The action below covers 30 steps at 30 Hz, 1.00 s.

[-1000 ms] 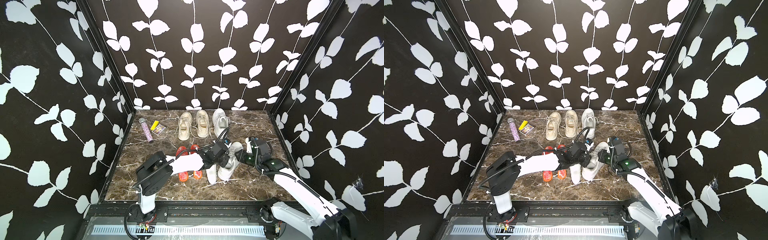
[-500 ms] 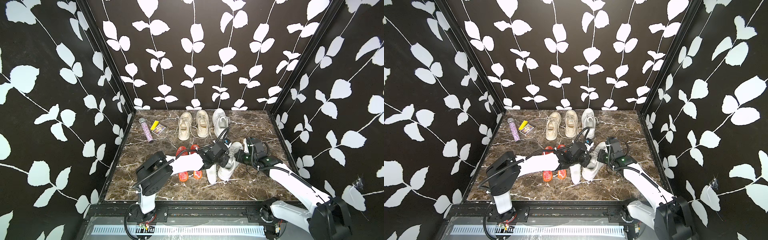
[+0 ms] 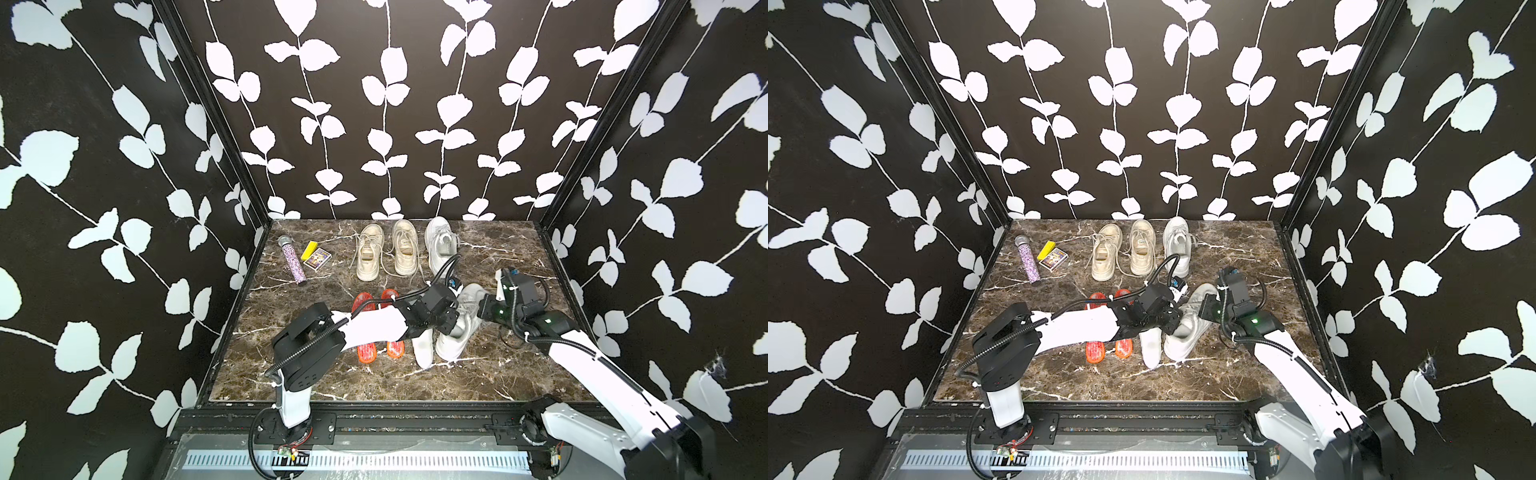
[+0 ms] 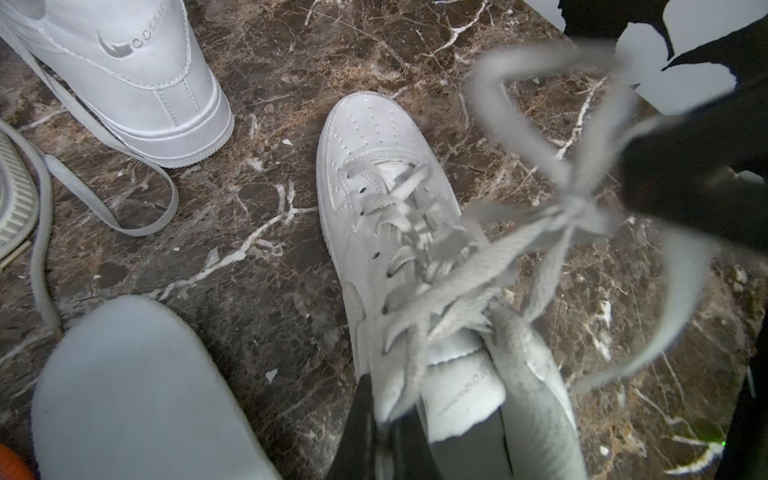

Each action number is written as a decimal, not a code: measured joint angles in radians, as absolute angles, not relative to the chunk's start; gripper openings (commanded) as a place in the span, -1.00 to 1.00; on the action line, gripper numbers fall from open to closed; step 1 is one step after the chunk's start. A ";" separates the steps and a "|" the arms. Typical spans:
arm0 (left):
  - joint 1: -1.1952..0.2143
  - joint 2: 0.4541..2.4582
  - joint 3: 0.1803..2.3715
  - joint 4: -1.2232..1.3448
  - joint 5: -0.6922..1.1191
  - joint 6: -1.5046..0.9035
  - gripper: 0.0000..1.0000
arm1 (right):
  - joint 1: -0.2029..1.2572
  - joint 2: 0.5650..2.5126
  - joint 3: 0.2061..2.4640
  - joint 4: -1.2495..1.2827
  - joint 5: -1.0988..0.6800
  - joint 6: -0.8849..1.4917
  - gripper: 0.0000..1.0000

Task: Remove the insole from the shoe
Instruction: Untie the shoelace on the shoe.

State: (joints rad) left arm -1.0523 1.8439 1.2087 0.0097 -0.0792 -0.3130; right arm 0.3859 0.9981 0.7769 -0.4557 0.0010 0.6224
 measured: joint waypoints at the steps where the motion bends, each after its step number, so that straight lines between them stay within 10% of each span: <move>1: -1.052 1.844 1.209 0.010 -0.079 -0.313 -1.00 | 0.380 0.992 0.781 -0.468 0.008 0.619 -1.00; 30: -1.052 1.843 1.203 0.018 -0.084 -0.306 -1.00 | 0.112 0.894 0.954 -0.665 0.221 0.519 -1.00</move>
